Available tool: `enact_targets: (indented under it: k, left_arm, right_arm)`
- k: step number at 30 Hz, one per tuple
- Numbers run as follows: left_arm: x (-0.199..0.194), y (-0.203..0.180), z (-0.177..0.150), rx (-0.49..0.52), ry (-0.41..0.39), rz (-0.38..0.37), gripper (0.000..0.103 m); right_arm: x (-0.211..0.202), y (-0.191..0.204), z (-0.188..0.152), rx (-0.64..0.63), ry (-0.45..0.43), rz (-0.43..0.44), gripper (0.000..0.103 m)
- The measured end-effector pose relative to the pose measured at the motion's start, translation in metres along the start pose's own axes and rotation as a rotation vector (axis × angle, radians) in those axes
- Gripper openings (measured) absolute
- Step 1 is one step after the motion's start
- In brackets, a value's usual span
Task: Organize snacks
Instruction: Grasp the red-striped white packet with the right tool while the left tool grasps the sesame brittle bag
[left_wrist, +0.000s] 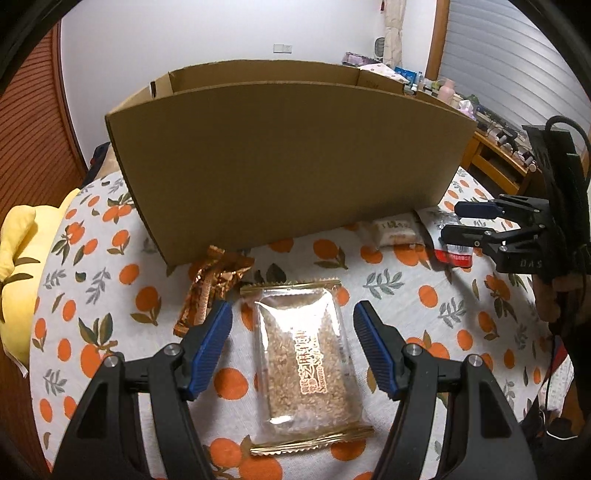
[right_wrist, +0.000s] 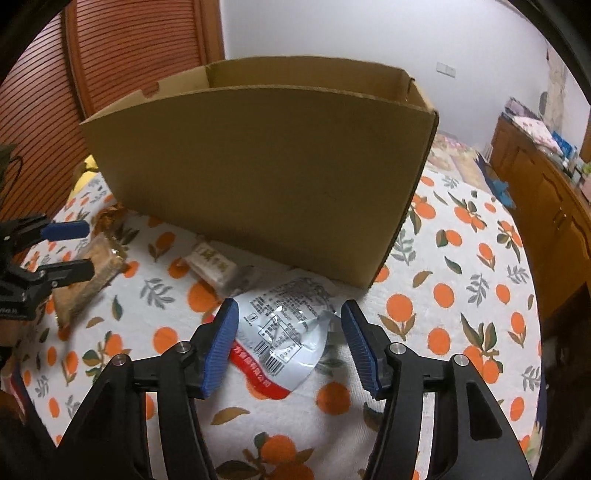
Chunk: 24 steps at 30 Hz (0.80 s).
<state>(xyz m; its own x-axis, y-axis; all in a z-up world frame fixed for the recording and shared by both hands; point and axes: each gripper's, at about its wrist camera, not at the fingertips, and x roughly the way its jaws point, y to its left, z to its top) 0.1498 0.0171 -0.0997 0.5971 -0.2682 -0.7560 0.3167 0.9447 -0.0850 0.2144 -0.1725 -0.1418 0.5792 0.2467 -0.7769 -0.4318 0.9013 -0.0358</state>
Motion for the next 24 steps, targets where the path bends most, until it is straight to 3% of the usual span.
enact_targets:
  k: [12, 24]
  left_arm:
    - [0.009, 0.0, -0.011, -0.009, 0.025, 0.004, 0.069]
    - [0.008, -0.001, -0.012, 0.003, 0.021, 0.017, 0.069]
  right_arm:
    - [0.008, -0.001, -0.005, 0.001, 0.04, -0.048, 0.074]
    - [0.017, -0.007, 0.0, 0.015, 0.041, -0.034, 0.079]
